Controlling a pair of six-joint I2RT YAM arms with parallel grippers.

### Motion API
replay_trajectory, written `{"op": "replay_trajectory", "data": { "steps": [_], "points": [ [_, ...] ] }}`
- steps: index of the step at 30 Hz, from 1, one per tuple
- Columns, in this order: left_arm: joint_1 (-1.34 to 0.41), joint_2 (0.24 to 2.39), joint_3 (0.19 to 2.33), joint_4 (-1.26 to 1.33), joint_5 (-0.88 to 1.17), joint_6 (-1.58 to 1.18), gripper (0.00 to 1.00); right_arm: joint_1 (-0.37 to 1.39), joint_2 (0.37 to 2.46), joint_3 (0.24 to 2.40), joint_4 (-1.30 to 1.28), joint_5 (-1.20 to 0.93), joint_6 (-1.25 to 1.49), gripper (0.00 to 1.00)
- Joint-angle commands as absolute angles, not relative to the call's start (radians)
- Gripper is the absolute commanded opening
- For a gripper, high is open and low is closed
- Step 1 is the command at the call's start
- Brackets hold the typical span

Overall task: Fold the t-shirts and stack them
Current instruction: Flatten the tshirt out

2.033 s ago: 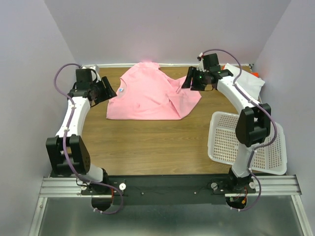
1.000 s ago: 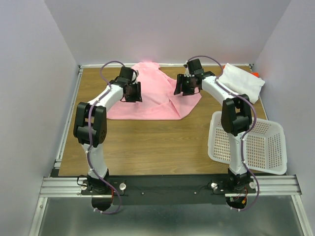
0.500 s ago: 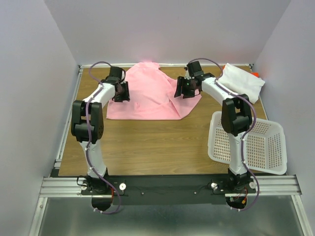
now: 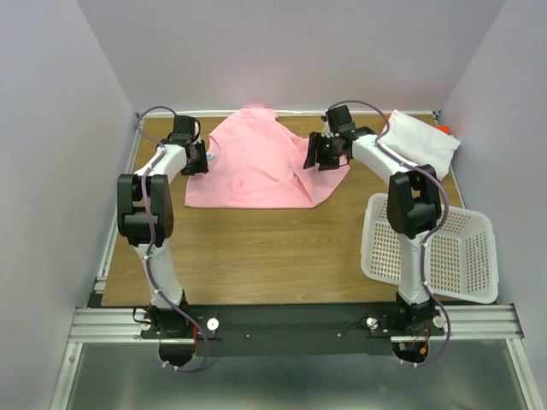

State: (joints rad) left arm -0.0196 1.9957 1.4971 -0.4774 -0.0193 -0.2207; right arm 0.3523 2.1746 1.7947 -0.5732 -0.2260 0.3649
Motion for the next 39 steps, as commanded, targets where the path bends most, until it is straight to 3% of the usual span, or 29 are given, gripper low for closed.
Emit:
{"op": "replay_trajectory", "data": {
  "steps": [1,9,18,23,29,33,39],
  "points": [
    [-0.018,2.037,1.517,-0.445,-0.051,-0.183,0.49,0.353,2.129,1.767,-0.575,-0.209,0.357,0.63],
    [-0.020,2.069,1.523,-0.430,-0.041,-0.155,0.47,0.351,2.120,1.741,-0.575,-0.210,0.354,0.63],
    [-0.020,2.109,1.563,-0.436,-0.022,-0.140,0.39,0.353,2.120,1.740,-0.575,-0.210,0.348,0.63],
    [-0.025,2.118,1.575,-0.434,-0.005,-0.144,0.29,0.353,2.120,1.736,-0.575,-0.209,0.347,0.63],
    [-0.032,2.117,1.566,-0.433,-0.005,-0.147,0.24,0.351,2.123,1.740,-0.575,-0.209,0.350,0.63],
    [-0.032,2.117,1.559,-0.425,0.054,-0.143,0.01,0.353,2.126,1.743,-0.575,-0.210,0.350,0.63],
    [-0.031,2.070,1.555,-0.394,0.083,-0.137,0.00,0.353,2.125,1.756,-0.577,-0.204,0.357,0.63]
  ]
}}
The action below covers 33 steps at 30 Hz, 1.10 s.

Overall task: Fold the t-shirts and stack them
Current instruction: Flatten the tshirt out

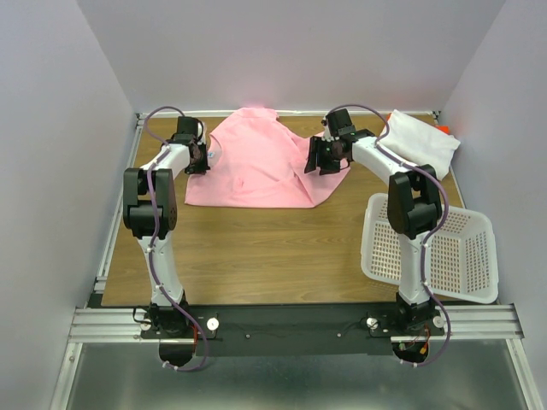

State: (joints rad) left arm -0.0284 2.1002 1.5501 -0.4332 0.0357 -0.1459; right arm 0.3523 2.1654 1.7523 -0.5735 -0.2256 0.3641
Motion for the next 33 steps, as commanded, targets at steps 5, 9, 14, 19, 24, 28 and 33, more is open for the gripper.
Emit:
{"op": "replay_trajectory", "data": {
  "steps": [5,9,14,19,24,28,33],
  "points": [
    [-0.028,1.973,1.559,-0.367,0.123,-0.170,0.00,0.356,2.112,1.795,-0.577,-0.204,0.347,0.63],
    [-0.026,1.886,1.520,-0.351,0.179,-0.222,0.00,0.373,2.129,1.841,-0.581,-0.189,0.325,0.63],
    [-0.025,1.807,1.419,-0.322,0.212,-0.267,0.00,0.431,2.178,1.908,-0.587,-0.173,0.267,0.64],
    [-0.025,1.757,1.353,-0.324,0.222,-0.275,0.00,0.443,2.255,1.973,-0.601,-0.153,0.256,0.64],
    [-0.025,1.727,1.302,-0.324,0.227,-0.275,0.00,0.453,2.321,2.002,-0.607,-0.063,0.219,0.63],
    [-0.025,1.704,1.293,-0.342,0.229,-0.267,0.00,0.459,2.352,2.017,-0.606,0.050,0.213,0.64],
    [-0.023,1.698,1.301,-0.367,0.219,-0.249,0.00,0.469,2.382,2.036,-0.606,0.097,0.216,0.62]
  ]
}}
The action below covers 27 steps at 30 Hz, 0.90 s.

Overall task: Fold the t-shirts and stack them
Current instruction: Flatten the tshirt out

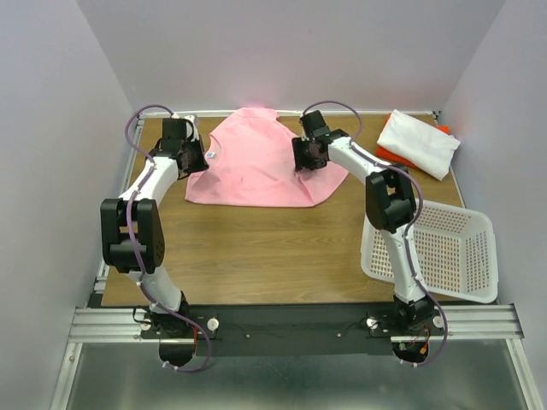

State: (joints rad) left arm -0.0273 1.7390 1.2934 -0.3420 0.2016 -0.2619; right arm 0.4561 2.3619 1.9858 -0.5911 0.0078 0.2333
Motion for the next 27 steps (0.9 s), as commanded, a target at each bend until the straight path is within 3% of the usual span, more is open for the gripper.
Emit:
{"op": "replay_trajectory", "data": {
  "steps": [1,2,5,8,15,20,25,27],
  "points": [
    [-0.023,1.698,1.302,-0.368,0.219,-0.242,0.00,0.472,2.387,2.037,-0.606,0.103,0.219,0.60],
    [-0.021,1.698,1.305,-0.370,0.218,-0.241,0.00,0.476,2.393,2.037,-0.606,0.110,0.224,0.55],
    [-0.015,1.710,1.319,-0.390,0.204,-0.222,0.00,0.474,2.398,2.017,-0.607,0.115,0.259,0.19],
    [0.029,1.732,1.351,-0.406,0.186,-0.209,0.00,0.476,2.367,1.984,-0.606,0.127,0.296,0.10],
    [0.121,1.746,1.446,-0.420,0.241,-0.186,0.00,0.476,2.209,1.933,-0.609,0.115,0.342,0.08],
    [0.215,1.709,1.456,-0.400,0.252,-0.245,0.00,0.476,1.960,1.778,-0.607,0.124,0.374,0.09],
    [0.294,1.632,1.381,-0.345,0.236,-0.272,0.00,0.472,1.737,1.441,-0.614,0.239,0.446,0.19],
    [0.317,1.621,1.339,-0.338,0.245,-0.268,0.00,0.471,1.680,1.310,-0.627,0.239,0.475,0.34]
  ]
}}
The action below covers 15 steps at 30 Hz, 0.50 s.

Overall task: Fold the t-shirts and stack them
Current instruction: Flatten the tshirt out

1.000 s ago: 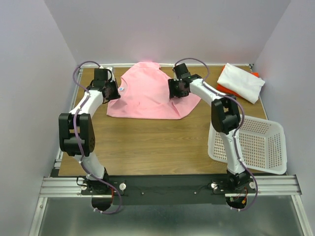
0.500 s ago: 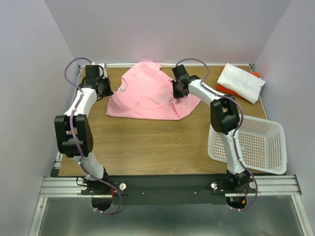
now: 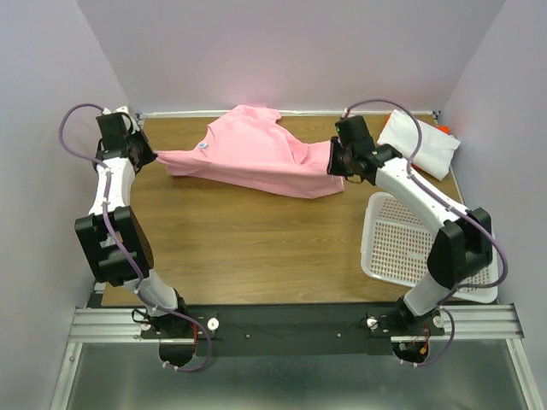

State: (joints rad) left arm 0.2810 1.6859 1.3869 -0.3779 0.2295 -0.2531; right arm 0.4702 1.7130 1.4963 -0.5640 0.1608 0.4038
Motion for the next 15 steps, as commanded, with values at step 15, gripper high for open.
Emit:
{"op": "replay_trajectory", "data": {
  "steps": [15],
  "points": [
    [0.319,1.601,1.213,-0.287,0.376,-0.276,0.00,0.472,1.828,1.482,-0.632,0.011,0.430,0.59]
  ]
}}
